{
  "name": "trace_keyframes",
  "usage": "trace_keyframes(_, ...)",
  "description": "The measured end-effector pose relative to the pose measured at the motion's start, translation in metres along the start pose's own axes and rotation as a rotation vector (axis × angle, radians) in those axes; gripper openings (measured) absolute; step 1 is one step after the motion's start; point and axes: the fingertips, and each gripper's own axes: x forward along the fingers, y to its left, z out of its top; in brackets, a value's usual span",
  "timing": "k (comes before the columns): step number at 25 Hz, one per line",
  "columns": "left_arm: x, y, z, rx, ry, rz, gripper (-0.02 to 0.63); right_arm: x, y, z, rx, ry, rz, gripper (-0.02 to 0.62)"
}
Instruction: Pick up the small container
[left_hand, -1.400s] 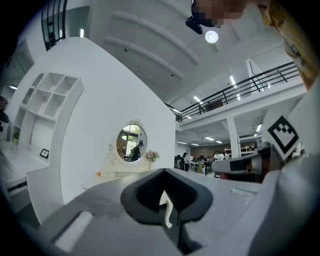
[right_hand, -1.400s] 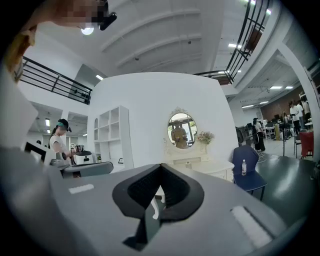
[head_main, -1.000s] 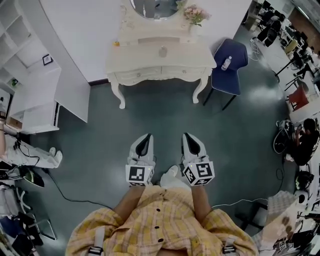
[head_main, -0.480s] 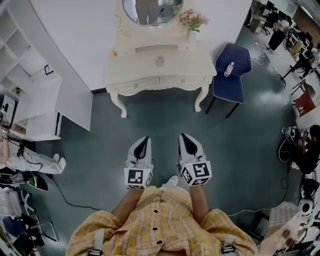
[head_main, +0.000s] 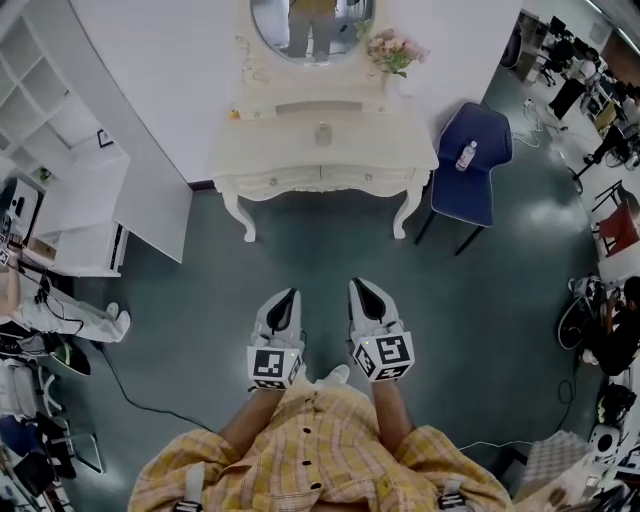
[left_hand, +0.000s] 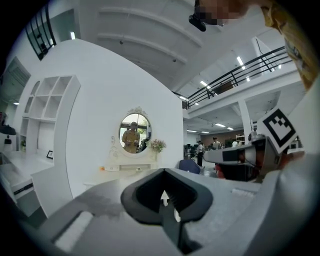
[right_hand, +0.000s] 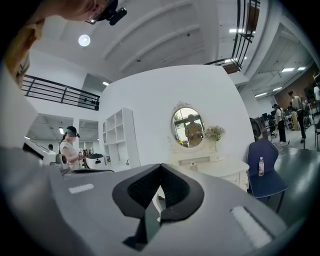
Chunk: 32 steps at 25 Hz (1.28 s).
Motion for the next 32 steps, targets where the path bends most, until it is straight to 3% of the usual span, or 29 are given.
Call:
trace_keyframes(14, 0.073, 0.022, -0.015, -0.050, 0.029, -0.011, -0.005, 0.053, -0.041, -0.006, -0.010, 0.056, -0.015, 0.002)
trace_keyframes(20, 0.133, 0.056, -0.014, -0.061, 0.027, -0.024, -0.003, 0.113, -0.061, -0.002, -0.026, 0.069, -0.015, 0.002)
trace_keyframes(32, 0.275, 0.144, 0.028, -0.048, 0.016, -0.102, -0.003, 0.270, -0.105, 0.046, -0.038, 0.059, -0.071, 0.002)
